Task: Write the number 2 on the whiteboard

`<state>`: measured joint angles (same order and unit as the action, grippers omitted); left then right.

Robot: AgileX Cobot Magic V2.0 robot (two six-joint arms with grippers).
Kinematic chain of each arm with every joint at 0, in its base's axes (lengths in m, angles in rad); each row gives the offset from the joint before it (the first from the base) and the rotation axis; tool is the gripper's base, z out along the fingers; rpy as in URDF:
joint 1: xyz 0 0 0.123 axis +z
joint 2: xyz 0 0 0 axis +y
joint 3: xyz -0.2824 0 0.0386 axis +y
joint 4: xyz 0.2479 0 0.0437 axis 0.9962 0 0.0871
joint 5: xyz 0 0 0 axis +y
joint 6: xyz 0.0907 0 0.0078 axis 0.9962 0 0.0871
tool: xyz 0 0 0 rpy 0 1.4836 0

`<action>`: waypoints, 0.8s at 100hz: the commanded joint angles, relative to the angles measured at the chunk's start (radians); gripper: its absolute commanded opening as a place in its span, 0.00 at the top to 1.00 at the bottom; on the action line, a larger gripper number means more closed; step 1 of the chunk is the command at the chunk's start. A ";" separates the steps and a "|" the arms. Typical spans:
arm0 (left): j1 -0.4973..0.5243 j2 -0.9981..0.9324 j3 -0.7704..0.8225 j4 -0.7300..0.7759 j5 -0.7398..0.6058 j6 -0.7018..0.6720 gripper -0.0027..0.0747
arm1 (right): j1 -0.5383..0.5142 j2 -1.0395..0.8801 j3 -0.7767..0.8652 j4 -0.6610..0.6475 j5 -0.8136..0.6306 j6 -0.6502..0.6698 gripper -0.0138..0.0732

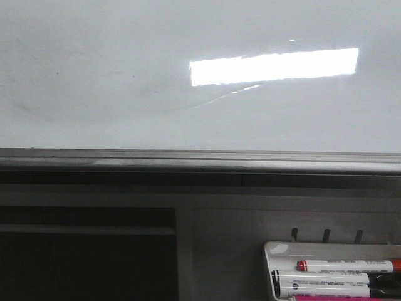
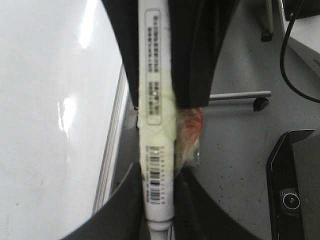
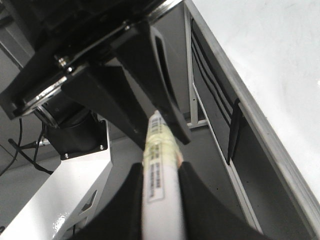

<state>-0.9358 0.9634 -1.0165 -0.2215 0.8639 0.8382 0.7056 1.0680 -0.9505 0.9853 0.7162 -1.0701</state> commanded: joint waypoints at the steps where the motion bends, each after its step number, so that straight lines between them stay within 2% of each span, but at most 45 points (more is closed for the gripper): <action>1: -0.008 -0.014 -0.034 -0.042 -0.063 0.023 0.99 | 0.000 -0.005 -0.035 0.073 -0.041 0.004 0.93; 11: -0.008 -0.014 -0.034 -0.045 -0.070 0.014 0.99 | 0.000 -0.005 -0.035 0.080 -0.043 0.004 0.93; 18: -0.008 -0.018 -0.034 -0.051 -0.085 -0.013 0.91 | 0.000 -0.005 -0.035 0.080 -0.052 0.004 0.93; 25: -0.008 -0.032 -0.034 -0.051 -0.098 -0.045 0.75 | 0.000 -0.005 -0.035 0.080 -0.072 0.004 0.93; 35: -0.008 -0.079 -0.034 -0.051 -0.116 -0.103 0.44 | 0.000 -0.005 -0.035 0.080 -0.124 0.004 0.93; 40: -0.008 -0.116 -0.034 -0.051 -0.123 -0.114 0.35 | 0.000 -0.005 -0.035 0.080 -0.153 0.004 0.93; 44: -0.008 -0.146 -0.034 -0.051 -0.127 -0.129 0.31 | 0.000 -0.003 -0.035 0.080 -0.185 0.004 0.93; 56: 0.004 -0.271 -0.034 -0.033 -0.145 -0.187 0.33 | 0.000 0.009 -0.035 0.080 -0.286 0.004 0.93; 64: 0.017 -0.372 -0.034 0.021 -0.152 -0.280 0.36 | 0.000 0.031 -0.035 0.080 -0.370 0.004 0.93; 80: 0.038 -0.558 -0.016 0.209 -0.163 -0.553 0.53 | -0.009 0.100 -0.035 0.080 -0.582 0.004 0.93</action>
<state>-0.9080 0.4782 -1.0165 -0.0934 0.7840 0.4387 0.7087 1.1519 -0.9505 1.0367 0.2777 -1.0638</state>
